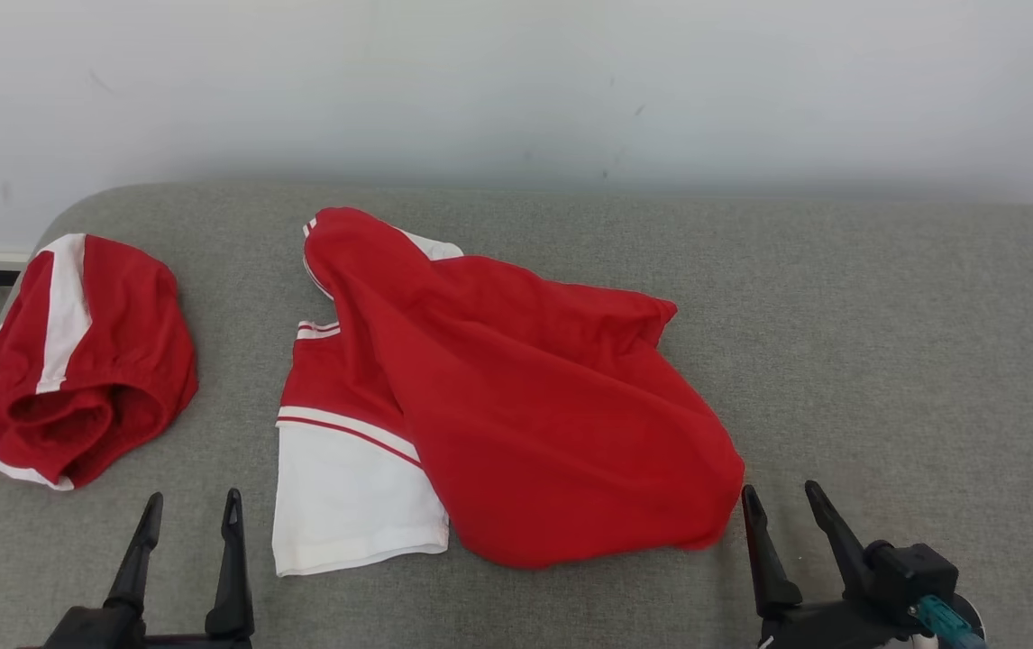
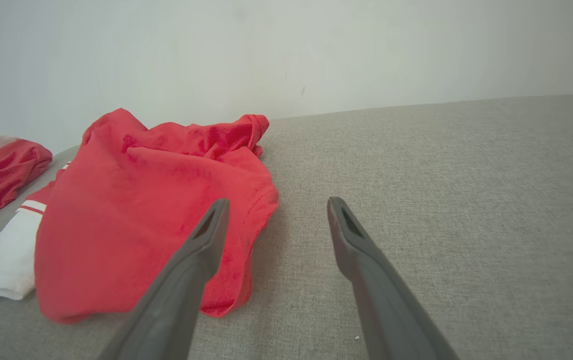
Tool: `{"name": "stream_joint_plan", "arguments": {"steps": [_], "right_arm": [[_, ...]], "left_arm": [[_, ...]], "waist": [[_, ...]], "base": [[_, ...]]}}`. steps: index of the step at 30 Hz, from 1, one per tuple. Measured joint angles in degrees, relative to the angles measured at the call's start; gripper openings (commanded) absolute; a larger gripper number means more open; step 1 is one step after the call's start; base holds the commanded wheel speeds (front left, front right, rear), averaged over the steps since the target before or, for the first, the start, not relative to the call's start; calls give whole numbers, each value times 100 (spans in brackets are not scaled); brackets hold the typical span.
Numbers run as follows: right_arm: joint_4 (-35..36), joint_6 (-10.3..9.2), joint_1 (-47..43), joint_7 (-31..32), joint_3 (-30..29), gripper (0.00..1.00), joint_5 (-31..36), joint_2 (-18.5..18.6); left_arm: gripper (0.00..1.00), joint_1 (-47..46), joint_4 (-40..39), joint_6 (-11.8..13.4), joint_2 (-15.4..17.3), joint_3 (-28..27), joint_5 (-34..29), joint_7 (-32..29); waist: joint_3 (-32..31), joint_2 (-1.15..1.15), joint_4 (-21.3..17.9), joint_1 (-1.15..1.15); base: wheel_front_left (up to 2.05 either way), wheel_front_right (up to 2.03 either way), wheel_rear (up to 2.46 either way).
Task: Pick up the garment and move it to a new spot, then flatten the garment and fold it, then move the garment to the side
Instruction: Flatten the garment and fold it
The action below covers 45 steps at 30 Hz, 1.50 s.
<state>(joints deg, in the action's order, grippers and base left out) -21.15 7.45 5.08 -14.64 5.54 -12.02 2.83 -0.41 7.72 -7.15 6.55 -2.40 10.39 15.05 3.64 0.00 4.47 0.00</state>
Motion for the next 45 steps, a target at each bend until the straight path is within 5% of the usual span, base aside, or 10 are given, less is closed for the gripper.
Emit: {"name": "stream_joint_plan", "arguments": {"steps": [9, 10, 11, 12, 18, 32, 40, 45], "right_arm": [[-1201, 0, 662, 108, 337, 100, -54, -1], [-1356, 0, 729, 104, 380, 87, -85, -1], [-1494, 0, 798, 97, 420, 16, -124, -1], [-1633, 0, 870, 91, 442, 0, -144, -1], [-1825, 0, 1146, -22, 388, 0, -136, 1], [690, 1, 471, -14, -426, 0, 396, 325], [1837, 1, -302, 512, -1257, 0, 342, 491], [2230, 0, -561, 813, -1291, 0, 333, 416]], "left_arm": [[100, -101, 59, -26, -19, 123, -11, 0], [100, -104, 73, -27, -14, 133, 10, 0], [100, -107, 86, -27, -5, 137, 23, 0], [100, -114, 96, -27, 0, 146, 29, 0], [100, -121, 112, -36, 7, 101, 68, 0], [100, -121, 122, -36, -46, 32, 152, 0], [100, -182, 146, -37, -64, 56, 182, 0], [100, -254, 235, -37, -65, 124, 232, 0]], "waist": [[52, 0, 186, 0], [57, 0, 205, 0], [64, 0, 222, 0], [70, 0, 237, 0], [84, 0, 236, 0], [179, 0, -264, 0], [317, 1, -411, 0], [311, 0, -348, 0]], "base": [[0, 0, 0], [0, 0, 0], [0, 0, 0], [0, 0, 0], [0, 0, 0], [0, 0, 0], [0, 0, 0], [0, 0, 0]]}}
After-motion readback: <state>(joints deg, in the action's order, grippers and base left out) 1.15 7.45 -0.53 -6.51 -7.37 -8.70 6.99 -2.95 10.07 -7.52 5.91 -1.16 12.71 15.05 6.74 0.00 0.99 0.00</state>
